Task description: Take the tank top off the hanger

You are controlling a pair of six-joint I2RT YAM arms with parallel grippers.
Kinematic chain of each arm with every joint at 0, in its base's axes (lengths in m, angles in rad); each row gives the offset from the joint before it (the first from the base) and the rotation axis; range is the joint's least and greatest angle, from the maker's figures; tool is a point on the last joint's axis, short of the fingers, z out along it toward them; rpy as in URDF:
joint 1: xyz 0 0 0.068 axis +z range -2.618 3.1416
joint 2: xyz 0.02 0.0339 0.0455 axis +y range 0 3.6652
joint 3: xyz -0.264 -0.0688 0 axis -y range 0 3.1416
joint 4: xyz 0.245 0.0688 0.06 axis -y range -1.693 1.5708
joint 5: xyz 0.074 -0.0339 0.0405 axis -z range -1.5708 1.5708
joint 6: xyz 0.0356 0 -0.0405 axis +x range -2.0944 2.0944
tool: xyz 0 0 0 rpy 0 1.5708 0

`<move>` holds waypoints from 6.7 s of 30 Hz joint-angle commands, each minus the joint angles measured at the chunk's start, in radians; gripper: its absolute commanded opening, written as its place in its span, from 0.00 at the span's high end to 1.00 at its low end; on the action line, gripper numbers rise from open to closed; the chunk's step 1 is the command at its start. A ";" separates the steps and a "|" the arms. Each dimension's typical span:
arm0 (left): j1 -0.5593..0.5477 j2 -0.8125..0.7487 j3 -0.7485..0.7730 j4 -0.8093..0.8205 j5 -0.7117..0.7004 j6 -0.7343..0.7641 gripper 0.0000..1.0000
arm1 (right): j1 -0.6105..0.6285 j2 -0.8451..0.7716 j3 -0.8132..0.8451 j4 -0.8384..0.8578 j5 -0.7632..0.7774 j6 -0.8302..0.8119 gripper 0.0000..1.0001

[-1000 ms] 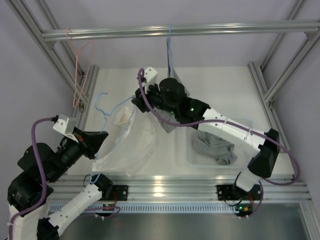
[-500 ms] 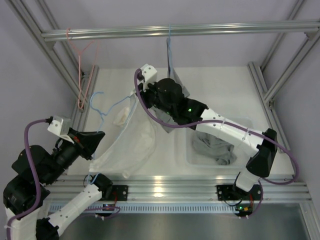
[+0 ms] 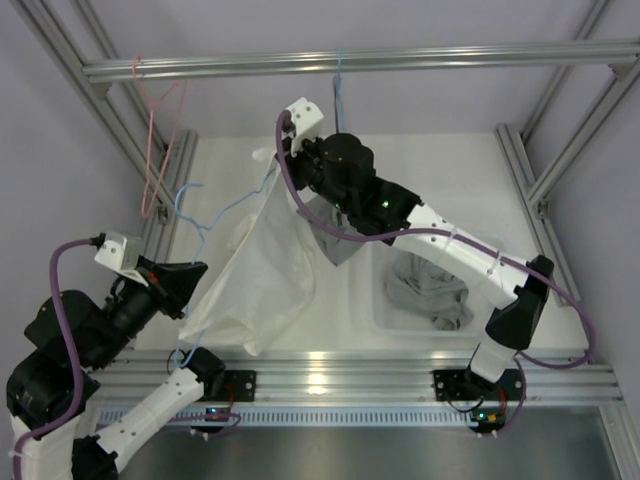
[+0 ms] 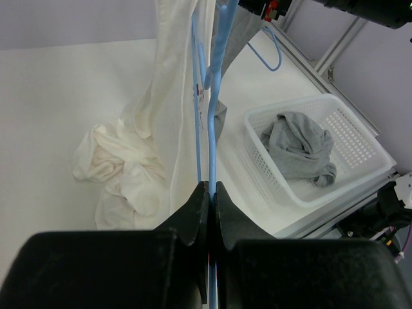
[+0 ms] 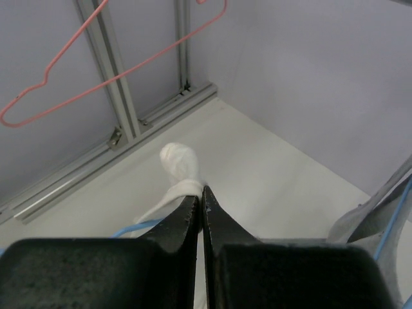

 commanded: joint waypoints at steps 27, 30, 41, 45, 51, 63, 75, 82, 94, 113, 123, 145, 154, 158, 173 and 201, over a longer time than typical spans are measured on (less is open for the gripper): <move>-0.001 0.016 -0.102 0.613 -0.025 0.095 1.00 | 0.004 -0.005 -0.202 0.122 -0.170 0.175 1.00; -0.001 0.058 -0.184 0.856 -0.076 0.197 1.00 | 0.015 -0.052 -0.323 0.185 -0.184 0.218 1.00; -0.001 0.217 -0.389 1.448 -0.334 0.406 1.00 | 0.107 -0.252 -0.774 0.429 -0.219 0.367 1.00; 0.001 0.192 -0.455 1.513 -0.265 0.403 1.00 | 0.124 -0.237 -0.816 0.454 -0.260 0.410 1.00; 0.001 0.163 -0.590 1.692 -0.269 0.478 1.00 | 0.222 -0.218 -0.738 0.520 -0.399 0.403 1.00; 0.001 0.249 -0.222 0.957 -0.486 0.250 1.00 | 0.268 0.029 -0.664 0.274 0.092 0.389 1.00; 0.001 0.065 -0.068 0.227 -0.388 0.031 1.00 | 0.215 0.308 -0.604 0.302 -0.046 0.438 0.77; 0.001 0.119 -0.004 0.013 -0.285 -0.018 1.00 | 0.204 0.047 -0.707 0.307 -0.023 0.371 0.34; -0.001 0.449 0.255 -0.034 -0.401 0.095 1.00 | 0.204 -0.439 -0.932 0.265 -0.113 0.346 0.09; 0.424 1.027 0.788 0.139 -0.086 0.126 1.00 | 0.227 -0.639 -1.018 0.218 -0.093 0.361 0.01; 0.521 1.056 0.639 0.228 0.079 0.113 1.00 | 0.241 -0.692 -1.034 0.193 -0.075 0.352 0.01; 0.521 0.689 0.220 0.240 -0.012 0.101 0.06 | 0.244 -0.452 -0.871 0.213 -0.063 0.280 0.01; 0.521 0.233 -0.075 0.256 -0.101 -0.014 0.01 | 0.231 -0.205 -0.727 0.184 -0.109 0.206 0.01; 0.521 -0.035 -0.291 0.331 -0.099 -0.008 0.01 | 0.228 -0.062 -0.666 0.184 -0.145 0.145 0.01; 0.501 -0.385 -0.582 0.426 -0.221 0.012 0.01 | 0.142 0.435 -0.251 -0.121 0.124 0.295 0.01; 0.495 -0.323 -0.585 0.418 -0.150 -0.011 0.01 | 0.268 -0.040 -0.563 0.018 0.052 0.295 1.00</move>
